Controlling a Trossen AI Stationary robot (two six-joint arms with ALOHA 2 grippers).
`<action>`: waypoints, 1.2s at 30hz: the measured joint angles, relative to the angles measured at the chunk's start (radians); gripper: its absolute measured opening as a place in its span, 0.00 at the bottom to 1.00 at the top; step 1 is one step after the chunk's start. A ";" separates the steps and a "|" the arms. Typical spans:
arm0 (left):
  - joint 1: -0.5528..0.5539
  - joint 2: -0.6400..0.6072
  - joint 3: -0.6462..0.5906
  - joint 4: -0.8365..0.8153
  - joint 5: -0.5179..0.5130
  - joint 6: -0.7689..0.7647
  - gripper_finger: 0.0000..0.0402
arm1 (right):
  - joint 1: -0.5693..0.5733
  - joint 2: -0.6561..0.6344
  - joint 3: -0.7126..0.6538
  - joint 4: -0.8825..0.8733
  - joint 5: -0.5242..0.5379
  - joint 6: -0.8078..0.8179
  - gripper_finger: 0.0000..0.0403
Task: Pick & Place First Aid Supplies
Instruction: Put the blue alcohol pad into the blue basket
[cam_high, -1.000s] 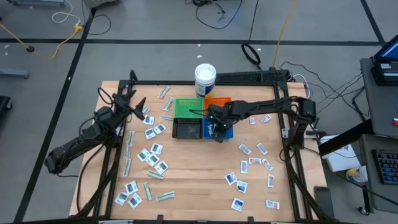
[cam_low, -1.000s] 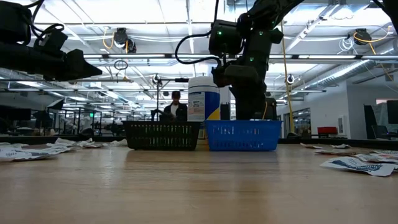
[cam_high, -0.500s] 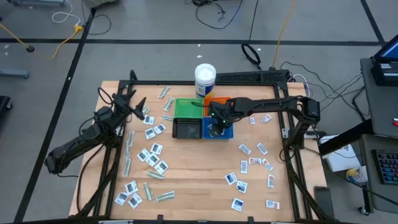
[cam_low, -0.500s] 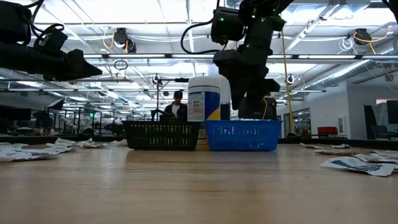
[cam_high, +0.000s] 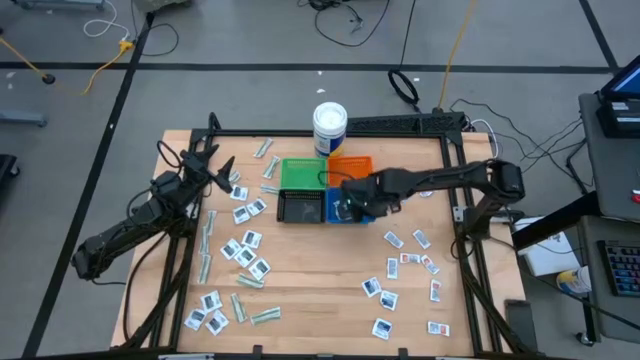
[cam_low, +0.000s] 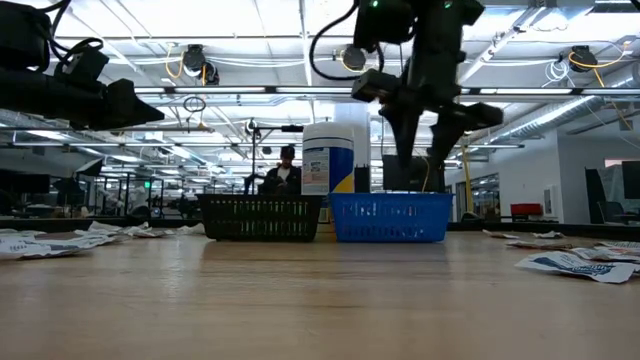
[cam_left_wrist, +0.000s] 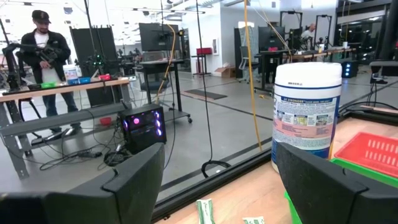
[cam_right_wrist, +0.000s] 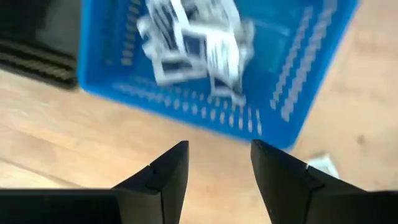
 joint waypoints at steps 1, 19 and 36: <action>0.000 0.000 0.000 0.000 0.000 0.000 0.77 | 0.024 -0.005 -0.009 0.000 0.006 0.039 0.41; 0.000 0.000 0.000 0.000 0.000 0.000 0.77 | 0.528 -0.058 -0.155 0.041 0.036 0.593 0.41; 0.000 0.000 0.000 0.000 0.000 0.000 0.77 | 0.714 0.026 -0.175 0.179 0.037 0.694 0.41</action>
